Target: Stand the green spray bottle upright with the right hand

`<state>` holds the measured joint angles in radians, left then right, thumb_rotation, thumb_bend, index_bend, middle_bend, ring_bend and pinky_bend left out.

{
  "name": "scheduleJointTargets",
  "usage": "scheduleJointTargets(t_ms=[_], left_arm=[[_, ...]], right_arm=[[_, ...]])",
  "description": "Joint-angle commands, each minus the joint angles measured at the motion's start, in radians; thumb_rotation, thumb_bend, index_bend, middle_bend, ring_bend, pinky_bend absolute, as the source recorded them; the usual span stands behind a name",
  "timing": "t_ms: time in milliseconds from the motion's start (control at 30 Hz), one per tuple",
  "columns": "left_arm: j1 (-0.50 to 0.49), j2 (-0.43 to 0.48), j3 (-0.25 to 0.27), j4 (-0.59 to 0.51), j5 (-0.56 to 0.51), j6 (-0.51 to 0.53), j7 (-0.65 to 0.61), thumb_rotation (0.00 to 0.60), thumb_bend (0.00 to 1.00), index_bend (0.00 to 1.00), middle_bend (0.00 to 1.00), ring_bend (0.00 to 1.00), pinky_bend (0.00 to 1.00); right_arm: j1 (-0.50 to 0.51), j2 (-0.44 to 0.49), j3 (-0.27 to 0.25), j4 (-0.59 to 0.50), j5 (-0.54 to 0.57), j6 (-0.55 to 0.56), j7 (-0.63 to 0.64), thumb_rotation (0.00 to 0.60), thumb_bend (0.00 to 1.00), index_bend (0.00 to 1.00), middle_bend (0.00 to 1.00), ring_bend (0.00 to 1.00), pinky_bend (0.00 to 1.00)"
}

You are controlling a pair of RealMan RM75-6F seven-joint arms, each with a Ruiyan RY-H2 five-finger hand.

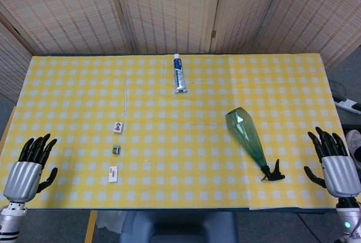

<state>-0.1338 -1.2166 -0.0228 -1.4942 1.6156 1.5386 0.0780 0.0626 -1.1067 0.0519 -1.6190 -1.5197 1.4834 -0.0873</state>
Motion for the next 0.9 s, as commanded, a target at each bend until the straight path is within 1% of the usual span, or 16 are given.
scheduleJointTargets(t_ms=[33,133,267,367,500,600,700,800,900], left_arm=[[0.000,0.002,0.000,-0.003,-0.003,-0.004,0.000,0.600,0.47,0.00,0.00,0.00,0.00],[-0.006,0.003,0.000,-0.005,-0.007,-0.018,0.001,0.600,0.47,0.00,0.00,0.00,0.00],[-0.009,0.009,0.000,-0.011,-0.002,-0.015,-0.015,0.600,0.47,0.00,0.00,0.00,0.00],[-0.009,0.012,0.001,-0.010,-0.002,-0.016,-0.025,0.599,0.47,0.00,0.00,0.00,0.00],[-0.009,0.019,0.003,-0.014,-0.008,-0.023,-0.030,0.599,0.47,0.00,0.00,0.00,0.00],[-0.005,0.024,0.003,-0.023,-0.007,-0.015,-0.034,0.600,0.47,0.00,0.00,0.00,0.00],[-0.003,0.026,0.006,-0.025,0.002,-0.009,-0.035,0.599,0.47,0.00,0.00,0.00,0.00],[-0.004,0.027,0.009,-0.023,0.002,-0.013,-0.033,0.599,0.47,0.00,0.00,0.00,0.00],[-0.007,0.028,0.008,-0.024,-0.003,-0.020,-0.042,0.600,0.47,0.00,0.00,0.00,0.00]], right_arm=[[0.001,0.000,-0.002,0.003,0.000,-0.003,0.003,0.600,0.32,0.00,0.00,0.05,0.00],[0.001,0.002,-0.004,0.005,0.000,-0.006,0.006,0.600,0.32,0.00,0.00,0.05,0.00],[0.003,0.018,-0.021,0.000,-0.012,-0.026,0.029,0.600,0.32,0.00,0.00,0.05,0.00],[0.009,0.046,-0.035,-0.011,0.001,-0.065,0.012,0.600,0.32,0.00,0.00,0.06,0.00],[0.053,0.108,-0.047,-0.024,0.008,-0.163,-0.022,0.600,0.32,0.00,0.00,0.06,0.00],[0.099,0.174,-0.063,-0.063,0.047,-0.289,-0.072,0.600,0.32,0.00,0.00,0.07,0.00],[0.141,0.224,-0.077,-0.108,0.082,-0.400,-0.082,0.600,0.32,0.00,0.01,0.09,0.00],[0.185,0.241,-0.091,-0.120,0.114,-0.510,-0.089,0.600,0.32,0.00,0.01,0.10,0.00],[0.216,0.231,-0.103,-0.114,0.133,-0.583,-0.105,0.600,0.32,0.00,0.01,0.10,0.00]])
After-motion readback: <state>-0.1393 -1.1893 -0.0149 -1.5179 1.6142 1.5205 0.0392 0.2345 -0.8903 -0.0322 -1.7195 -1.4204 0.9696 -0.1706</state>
